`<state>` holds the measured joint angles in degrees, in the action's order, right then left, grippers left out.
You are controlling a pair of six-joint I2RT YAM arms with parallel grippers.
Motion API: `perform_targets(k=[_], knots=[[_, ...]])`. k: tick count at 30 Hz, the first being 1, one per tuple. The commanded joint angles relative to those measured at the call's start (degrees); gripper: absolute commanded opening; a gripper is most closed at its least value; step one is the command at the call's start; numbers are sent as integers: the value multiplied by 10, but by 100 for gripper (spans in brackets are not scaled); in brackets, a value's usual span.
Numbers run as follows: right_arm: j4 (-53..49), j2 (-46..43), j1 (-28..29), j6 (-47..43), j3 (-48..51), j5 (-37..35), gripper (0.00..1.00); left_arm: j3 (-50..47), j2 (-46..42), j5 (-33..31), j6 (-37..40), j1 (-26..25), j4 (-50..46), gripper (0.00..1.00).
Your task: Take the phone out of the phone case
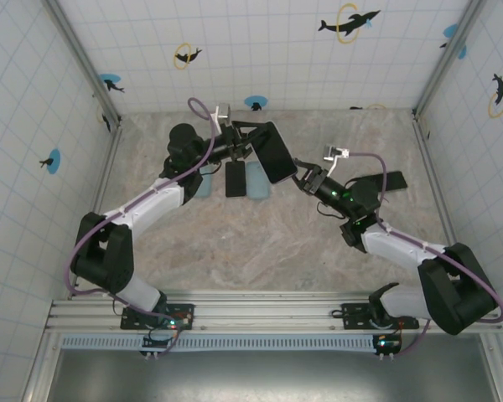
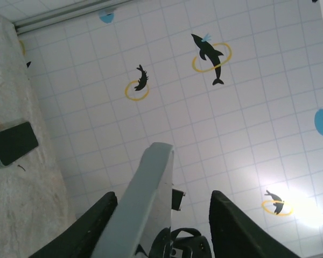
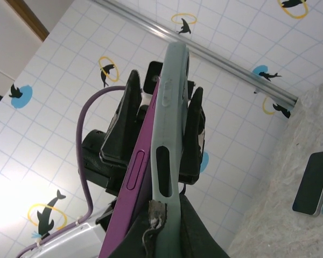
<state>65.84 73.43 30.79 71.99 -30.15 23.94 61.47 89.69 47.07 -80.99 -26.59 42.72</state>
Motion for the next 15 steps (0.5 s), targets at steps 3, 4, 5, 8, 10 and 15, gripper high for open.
perform_targets(k=[3,4,5,8,10,15], knots=[[64,-5,3,25,15,-92,5,-13,-5,-14,22,-1,-34,61],[64,-5,3,28,17,-106,4,-20,-9,-17,22,-1,-36,61],[63,-3,4,31,19,-118,4,-28,-13,-21,21,-1,-37,61],[58,-3,10,31,21,-163,4,-50,-32,-42,16,-4,-48,61],[60,-1,17,28,25,-211,4,-76,-47,-62,14,-12,-62,62],[62,11,42,7,21,-317,3,-124,-90,-132,-19,-50,-59,62]])
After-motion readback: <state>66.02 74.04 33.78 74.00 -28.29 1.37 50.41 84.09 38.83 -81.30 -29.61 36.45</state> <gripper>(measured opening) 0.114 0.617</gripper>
